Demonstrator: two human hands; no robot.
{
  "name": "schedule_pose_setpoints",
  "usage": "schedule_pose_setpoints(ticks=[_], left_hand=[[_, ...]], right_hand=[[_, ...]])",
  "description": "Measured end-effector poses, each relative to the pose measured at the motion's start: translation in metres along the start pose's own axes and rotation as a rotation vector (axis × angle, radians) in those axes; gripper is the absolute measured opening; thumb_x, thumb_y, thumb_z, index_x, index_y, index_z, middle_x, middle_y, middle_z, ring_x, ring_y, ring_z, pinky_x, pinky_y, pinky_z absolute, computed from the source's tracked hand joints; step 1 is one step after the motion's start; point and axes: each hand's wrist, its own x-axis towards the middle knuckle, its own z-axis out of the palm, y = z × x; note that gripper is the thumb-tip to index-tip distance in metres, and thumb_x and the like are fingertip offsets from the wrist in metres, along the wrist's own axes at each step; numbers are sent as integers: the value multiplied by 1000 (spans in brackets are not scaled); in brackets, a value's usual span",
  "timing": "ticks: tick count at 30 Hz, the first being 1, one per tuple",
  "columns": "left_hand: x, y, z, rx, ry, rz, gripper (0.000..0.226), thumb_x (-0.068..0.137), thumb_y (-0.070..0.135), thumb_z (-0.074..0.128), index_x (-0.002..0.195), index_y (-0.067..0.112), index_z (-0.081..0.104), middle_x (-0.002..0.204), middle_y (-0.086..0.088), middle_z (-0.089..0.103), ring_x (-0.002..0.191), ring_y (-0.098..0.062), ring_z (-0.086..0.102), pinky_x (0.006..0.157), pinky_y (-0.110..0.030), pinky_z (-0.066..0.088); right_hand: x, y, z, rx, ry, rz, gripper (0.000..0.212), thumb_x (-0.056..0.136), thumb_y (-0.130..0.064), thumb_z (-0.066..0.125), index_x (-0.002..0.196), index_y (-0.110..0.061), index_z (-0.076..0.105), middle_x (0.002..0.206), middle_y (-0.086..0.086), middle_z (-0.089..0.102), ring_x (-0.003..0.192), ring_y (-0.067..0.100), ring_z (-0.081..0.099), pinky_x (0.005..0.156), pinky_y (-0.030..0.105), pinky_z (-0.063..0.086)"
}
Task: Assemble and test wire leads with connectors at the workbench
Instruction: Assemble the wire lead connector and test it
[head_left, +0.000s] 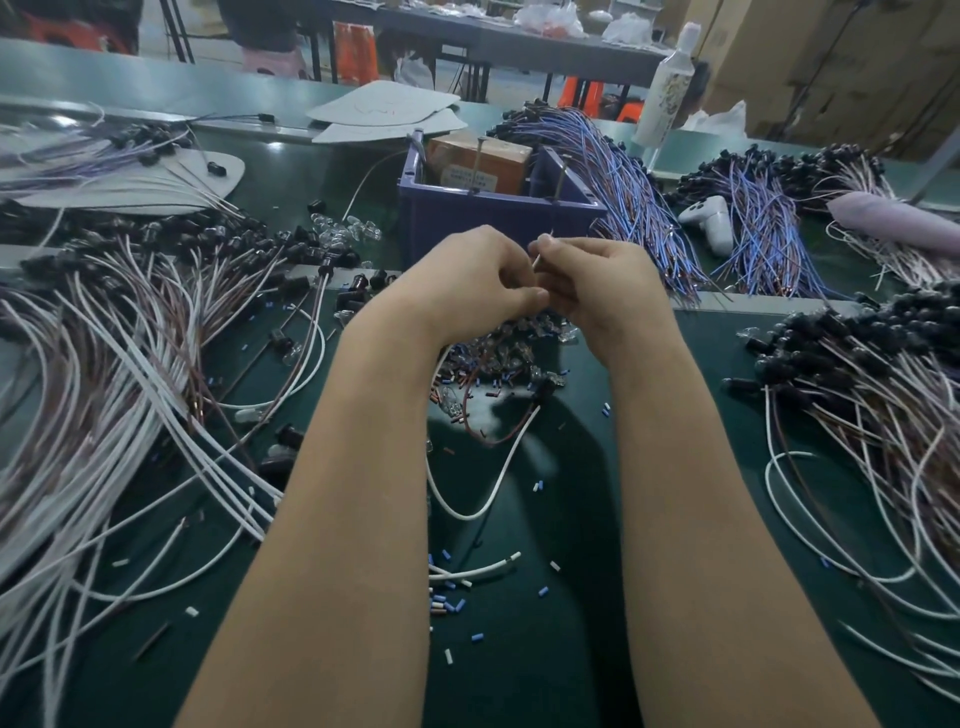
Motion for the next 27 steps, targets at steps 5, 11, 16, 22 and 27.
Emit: schedule_pose_setpoints(ticks=[5,11,16,22,27], left_hand=[[-1,-1,0,34,30,-18,14,90,29,63,78,22,65,65,11,56,59,-1,49,50,-10,33],[1,2,3,70,-4,-6,14,90,26,63,77,21,64,69,10,58,63,-2,50,53,-14,35],[2,3,4,87,-18,-18,15,89,26,62,77,18,67,69,6,58,60,-3,49,48,-11,34],[3,5,5,114,-39,-10,16,89,25,62,87,12,70,75,0,64,62,-8,49,55,-22,36],[2,2,5,94,-50,-5,14,89,27,63,83,16,69,69,10,58,63,-2,49,56,-20,36]], right_hand=[[-1,0,-2,-75,-31,39,23,90,-19,63,69,-10,67,69,5,67,63,14,60,67,27,55],[0,0,5,-89,21,-47,22,87,-9,64,66,-9,68,67,12,66,65,25,63,67,38,58],[4,3,7,-151,97,-121,30,84,-9,66,55,-17,64,53,0,61,57,21,58,67,41,55],[5,5,9,-226,167,-170,35,83,-13,66,48,-19,61,51,-2,60,59,22,58,73,49,55],[2,5,4,-35,55,-96,18,88,-10,63,71,-14,67,61,-1,64,64,17,59,76,42,56]])
